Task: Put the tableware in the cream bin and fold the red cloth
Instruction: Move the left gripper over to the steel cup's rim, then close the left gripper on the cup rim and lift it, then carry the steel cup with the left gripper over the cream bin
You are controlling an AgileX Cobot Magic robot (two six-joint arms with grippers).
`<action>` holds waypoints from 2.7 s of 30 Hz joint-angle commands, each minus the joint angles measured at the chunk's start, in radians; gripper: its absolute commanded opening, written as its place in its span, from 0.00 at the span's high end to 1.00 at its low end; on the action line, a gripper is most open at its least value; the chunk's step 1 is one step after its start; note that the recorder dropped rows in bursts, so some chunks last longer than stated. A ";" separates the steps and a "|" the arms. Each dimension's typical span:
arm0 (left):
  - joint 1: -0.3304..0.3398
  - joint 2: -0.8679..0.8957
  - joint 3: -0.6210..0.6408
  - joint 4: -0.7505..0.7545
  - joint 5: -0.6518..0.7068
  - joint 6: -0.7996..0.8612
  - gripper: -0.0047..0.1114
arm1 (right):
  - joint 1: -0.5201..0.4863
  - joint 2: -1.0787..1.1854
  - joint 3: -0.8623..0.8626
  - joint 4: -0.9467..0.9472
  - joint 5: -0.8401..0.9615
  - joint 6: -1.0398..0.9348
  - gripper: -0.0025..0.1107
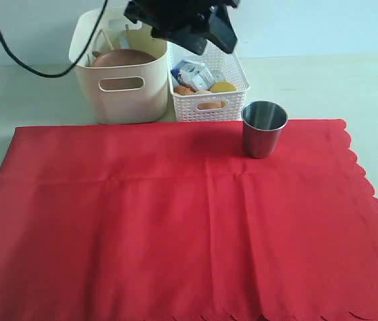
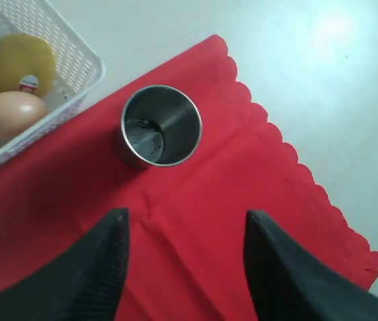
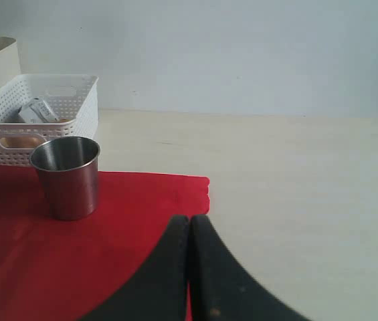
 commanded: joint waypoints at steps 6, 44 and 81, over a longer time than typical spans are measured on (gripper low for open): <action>-0.112 0.113 0.001 0.055 -0.101 -0.090 0.47 | -0.005 -0.007 0.005 0.000 -0.013 -0.002 0.98; -0.141 0.442 -0.132 0.262 -0.389 -0.642 0.95 | -0.005 -0.007 0.005 0.000 -0.013 -0.002 0.98; -0.119 -0.039 -0.132 0.348 0.157 -0.289 0.96 | -0.005 -0.007 0.005 0.000 -0.013 -0.002 0.98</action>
